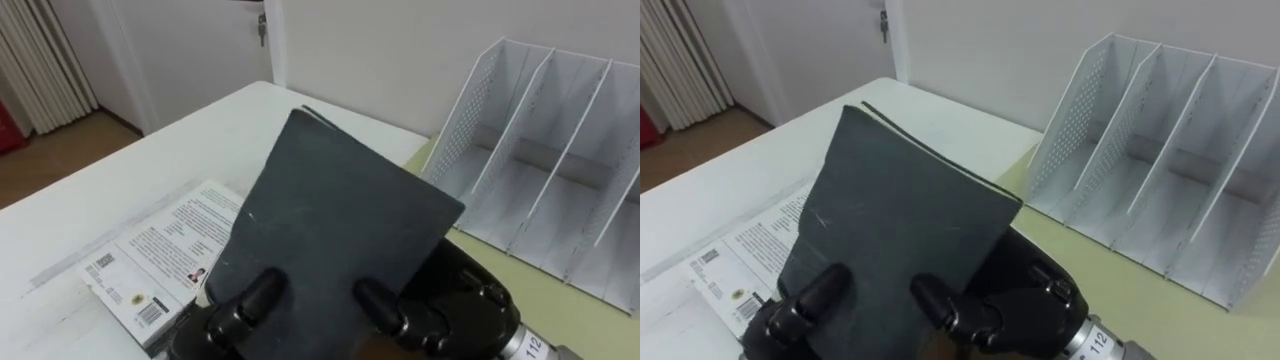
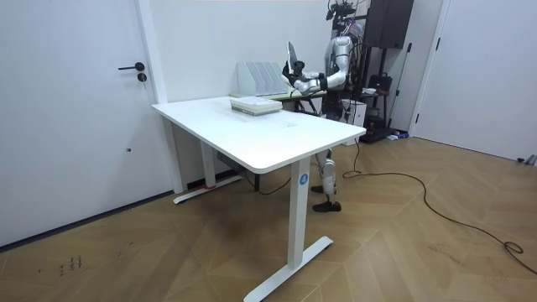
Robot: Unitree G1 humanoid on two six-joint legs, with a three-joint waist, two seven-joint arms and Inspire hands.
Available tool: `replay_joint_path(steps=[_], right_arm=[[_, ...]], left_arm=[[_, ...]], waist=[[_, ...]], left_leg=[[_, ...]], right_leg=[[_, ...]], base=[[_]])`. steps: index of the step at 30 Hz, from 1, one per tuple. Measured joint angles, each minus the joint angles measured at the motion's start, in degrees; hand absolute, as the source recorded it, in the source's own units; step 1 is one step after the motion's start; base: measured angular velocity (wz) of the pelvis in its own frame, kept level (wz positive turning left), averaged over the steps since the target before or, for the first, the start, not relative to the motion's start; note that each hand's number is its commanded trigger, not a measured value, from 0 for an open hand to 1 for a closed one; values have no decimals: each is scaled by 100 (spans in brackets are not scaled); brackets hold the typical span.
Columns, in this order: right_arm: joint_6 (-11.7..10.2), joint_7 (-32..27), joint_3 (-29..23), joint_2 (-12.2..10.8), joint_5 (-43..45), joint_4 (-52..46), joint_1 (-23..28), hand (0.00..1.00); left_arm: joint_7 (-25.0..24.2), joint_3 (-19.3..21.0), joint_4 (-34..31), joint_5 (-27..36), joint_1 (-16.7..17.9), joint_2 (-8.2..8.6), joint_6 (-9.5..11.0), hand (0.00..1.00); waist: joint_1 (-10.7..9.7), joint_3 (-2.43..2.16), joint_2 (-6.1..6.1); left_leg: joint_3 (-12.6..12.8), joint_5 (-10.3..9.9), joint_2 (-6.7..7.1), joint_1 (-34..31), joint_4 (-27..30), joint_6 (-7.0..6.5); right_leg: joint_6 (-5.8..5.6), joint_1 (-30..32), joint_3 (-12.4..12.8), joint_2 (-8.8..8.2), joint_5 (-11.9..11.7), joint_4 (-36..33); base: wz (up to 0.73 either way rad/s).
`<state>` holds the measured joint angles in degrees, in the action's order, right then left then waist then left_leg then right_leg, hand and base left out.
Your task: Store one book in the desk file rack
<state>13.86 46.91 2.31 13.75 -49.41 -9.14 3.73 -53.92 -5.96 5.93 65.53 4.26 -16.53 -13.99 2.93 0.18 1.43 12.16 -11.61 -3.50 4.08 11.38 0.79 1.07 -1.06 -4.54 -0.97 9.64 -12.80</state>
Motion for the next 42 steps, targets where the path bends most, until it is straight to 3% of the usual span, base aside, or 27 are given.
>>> replay_joint_path(steps=[7,14,16,17,26,29,33,36,42], right_arm=[[0,-50,85,-24,-9,76,1,100],[-1,-70,112,-36,-38,159,1,100],[-1,-116,137,-34,-35,163,4,100],[-1,-137,138,-22,-35,166,13,100],[-3,-181,117,35,-33,167,37,100],[-3,-213,25,185,-25,167,37,100],[-11,-401,-190,373,88,167,74,100],[-13,-669,-547,390,226,168,104,100],[-184,-1426,-1146,392,574,55,51,100]], left_arm=[[-81,0,89,-43,-3,-7,-111,100],[-64,0,131,-46,-4,-7,-226,100],[-66,3,167,-44,-4,-7,-229,52],[-61,7,170,-53,-7,-11,-227,0],[-50,103,319,-106,-13,-24,-218,0],[-10,136,326,-124,36,-45,-197,0],[59,141,707,-334,84,-96,-87,0],[193,151,1183,-506,139,-92,-47,0],[556,262,1511,-645,564,-34,357,0]], waist=[[42,52,-80],[43,56,-70],[40,54,-59],[40,54,-57],[49,51,-53],[45,44,-61],[24,-1,-130],[-12,-3,-188],[-256,54,-319]], left_leg=[[22,0,-20,-21,16,0],[22,0,-21,-57,32,0],[27,0,-20,-58,34,0],[27,0,-20,-58,34,0],[32,0,-9,-69,36,1],[32,0,2,-53,32,1],[33,0,1,-18,32,1],[28,0,9,77,28,1],[34,0,16,133,15,1]], right_leg=[[0,2,-7,-3,0,15],[1,25,-10,-1,1,18],[1,24,-12,1,1,18],[2,23,-13,1,1,18],[2,28,-15,6,1,6],[2,19,-1,7,1,0],[2,-28,-21,6,1,13],[-1,-120,-33,-6,4,15],[-14,-177,-42,13,12,20]], base=[[0],[0],[0],[0],[0],[0],[0],[1],[1]])
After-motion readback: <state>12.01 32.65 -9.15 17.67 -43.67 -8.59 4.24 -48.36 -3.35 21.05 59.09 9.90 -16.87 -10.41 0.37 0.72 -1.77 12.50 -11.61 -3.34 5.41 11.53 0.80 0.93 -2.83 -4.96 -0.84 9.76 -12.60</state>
